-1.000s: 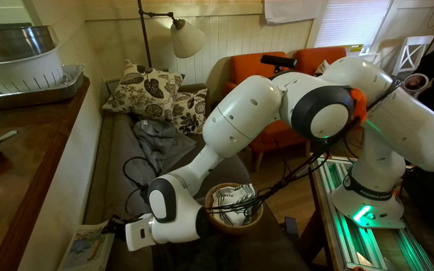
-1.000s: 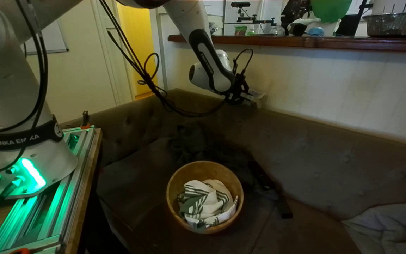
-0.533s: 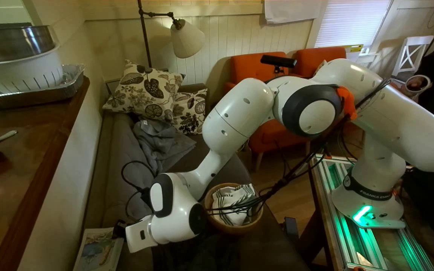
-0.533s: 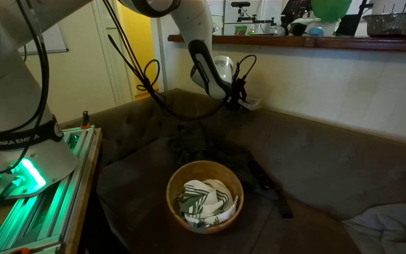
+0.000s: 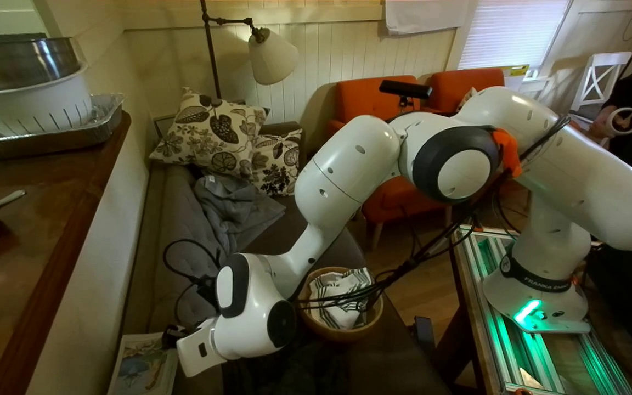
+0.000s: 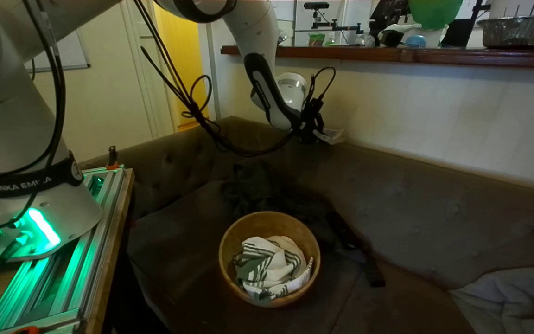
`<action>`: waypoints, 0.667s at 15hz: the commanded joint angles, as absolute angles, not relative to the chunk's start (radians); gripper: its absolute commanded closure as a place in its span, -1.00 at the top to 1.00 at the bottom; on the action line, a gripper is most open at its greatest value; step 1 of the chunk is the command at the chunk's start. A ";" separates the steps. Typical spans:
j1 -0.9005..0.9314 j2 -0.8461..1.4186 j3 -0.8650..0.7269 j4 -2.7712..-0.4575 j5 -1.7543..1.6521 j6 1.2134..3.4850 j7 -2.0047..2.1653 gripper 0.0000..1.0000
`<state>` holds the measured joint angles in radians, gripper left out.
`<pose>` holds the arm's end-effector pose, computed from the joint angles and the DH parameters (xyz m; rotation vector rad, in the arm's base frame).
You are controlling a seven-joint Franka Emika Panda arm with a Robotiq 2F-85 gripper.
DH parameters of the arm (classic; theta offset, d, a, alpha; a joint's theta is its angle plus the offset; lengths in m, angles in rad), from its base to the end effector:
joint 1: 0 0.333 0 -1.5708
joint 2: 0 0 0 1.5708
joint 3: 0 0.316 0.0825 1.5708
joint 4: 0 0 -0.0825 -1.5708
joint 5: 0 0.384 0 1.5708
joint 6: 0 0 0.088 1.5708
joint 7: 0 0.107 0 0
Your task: Put the white book on the back of the sofa
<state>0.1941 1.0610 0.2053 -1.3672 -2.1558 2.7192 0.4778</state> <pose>0.6517 0.2782 0.0806 1.4845 1.7662 0.7511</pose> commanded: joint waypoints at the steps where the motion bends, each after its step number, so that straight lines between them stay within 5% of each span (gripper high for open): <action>1: 0.229 1.086 0.173 -1.346 -2.099 2.685 0.326 -0.88; 7: 0.232 1.092 0.183 -1.337 -2.087 2.667 0.194 -0.88; 8: 0.231 1.091 0.183 -1.338 -2.076 2.673 0.176 -0.02; 10: 0.230 1.091 0.183 -1.339 -2.064 2.683 0.144 0.13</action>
<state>0.2235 1.0623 0.1910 -1.3635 -2.1149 2.6726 0.2315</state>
